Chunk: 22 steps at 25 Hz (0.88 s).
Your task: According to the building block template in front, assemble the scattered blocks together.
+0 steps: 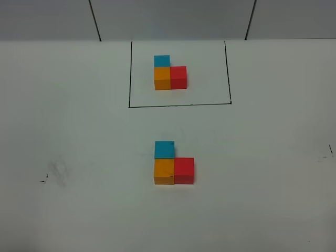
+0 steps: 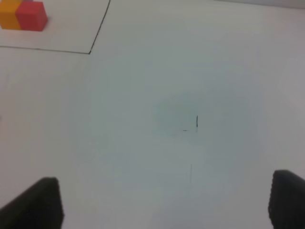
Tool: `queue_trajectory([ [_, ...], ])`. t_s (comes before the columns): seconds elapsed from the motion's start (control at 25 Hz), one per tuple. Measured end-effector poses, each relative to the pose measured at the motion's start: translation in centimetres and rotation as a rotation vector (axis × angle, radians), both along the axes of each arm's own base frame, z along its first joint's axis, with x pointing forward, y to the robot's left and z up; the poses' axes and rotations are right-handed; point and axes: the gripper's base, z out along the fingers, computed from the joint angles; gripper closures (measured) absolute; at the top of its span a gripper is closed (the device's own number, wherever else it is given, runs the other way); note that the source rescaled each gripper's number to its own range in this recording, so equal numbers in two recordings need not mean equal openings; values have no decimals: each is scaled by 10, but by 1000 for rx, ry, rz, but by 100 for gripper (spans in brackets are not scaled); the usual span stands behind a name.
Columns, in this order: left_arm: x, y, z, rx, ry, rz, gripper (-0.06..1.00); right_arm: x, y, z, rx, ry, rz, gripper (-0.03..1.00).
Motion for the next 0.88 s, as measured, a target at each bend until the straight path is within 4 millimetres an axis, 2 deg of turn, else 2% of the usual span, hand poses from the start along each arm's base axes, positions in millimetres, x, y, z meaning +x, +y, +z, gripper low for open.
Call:
queue_trajectory([
  [0.24,0,0,0,0,0,0,27,0,0,0,0,0,-14,11],
  [0.44,0,0,0,0,0,0,27,0,1,0,0,-1,-100,12],
  [0.88,0,0,0,0,0,0,27,0,1,0,0,-1,-104,12],
])
